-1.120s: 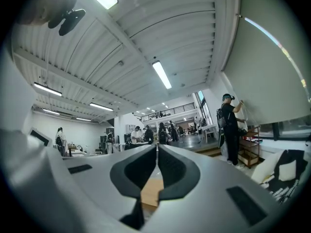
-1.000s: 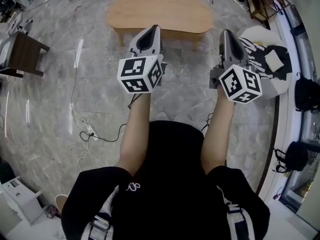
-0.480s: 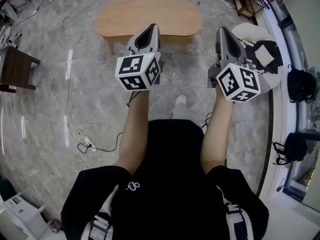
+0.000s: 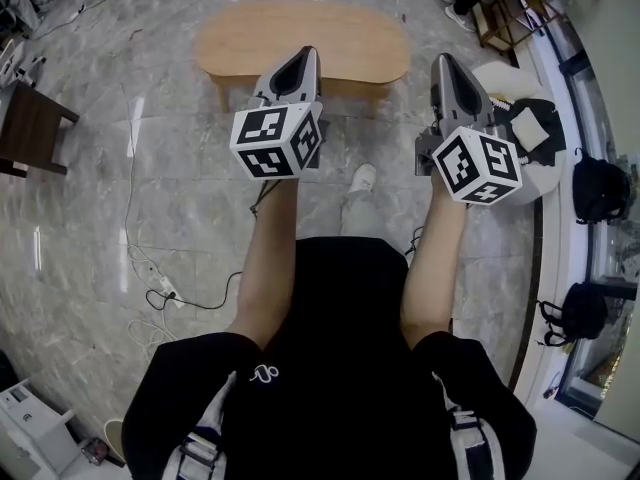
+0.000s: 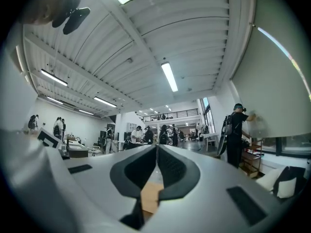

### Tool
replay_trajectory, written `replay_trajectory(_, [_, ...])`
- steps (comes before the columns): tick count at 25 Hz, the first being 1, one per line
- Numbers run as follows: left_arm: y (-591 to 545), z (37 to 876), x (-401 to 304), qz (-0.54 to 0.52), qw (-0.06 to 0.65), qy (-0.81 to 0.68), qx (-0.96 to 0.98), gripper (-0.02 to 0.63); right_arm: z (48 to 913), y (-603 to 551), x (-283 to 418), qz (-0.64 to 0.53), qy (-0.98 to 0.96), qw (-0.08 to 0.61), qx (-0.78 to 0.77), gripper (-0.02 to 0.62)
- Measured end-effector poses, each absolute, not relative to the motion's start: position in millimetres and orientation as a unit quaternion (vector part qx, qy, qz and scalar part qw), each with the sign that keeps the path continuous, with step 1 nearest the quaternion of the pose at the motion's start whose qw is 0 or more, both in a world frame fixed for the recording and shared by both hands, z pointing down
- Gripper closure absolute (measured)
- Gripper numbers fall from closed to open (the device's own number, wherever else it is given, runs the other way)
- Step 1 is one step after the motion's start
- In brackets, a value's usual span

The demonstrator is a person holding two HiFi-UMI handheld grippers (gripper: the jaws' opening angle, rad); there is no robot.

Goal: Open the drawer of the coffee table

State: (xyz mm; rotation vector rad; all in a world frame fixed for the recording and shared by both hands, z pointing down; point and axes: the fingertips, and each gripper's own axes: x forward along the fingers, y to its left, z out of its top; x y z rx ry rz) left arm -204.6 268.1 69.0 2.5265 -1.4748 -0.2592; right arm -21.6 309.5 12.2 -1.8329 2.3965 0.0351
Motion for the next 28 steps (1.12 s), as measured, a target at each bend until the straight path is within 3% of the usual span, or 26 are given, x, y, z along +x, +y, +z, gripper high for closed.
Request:
replay_trajectory(14, [194.5,75.8,-175.0,-0.099,0.094,-0.507,0.851,0.597,19.9,223.6,-6.3,0.019,0.813,0.060,-0.579,0.581])
replay_trajectory(28, [48.5,94.9,-104.6,-0.050,0.094,-0.533,0.840,0.597,61.8,50.8,73.9,-0.058,0.817,0.083,-0.568,0.581])
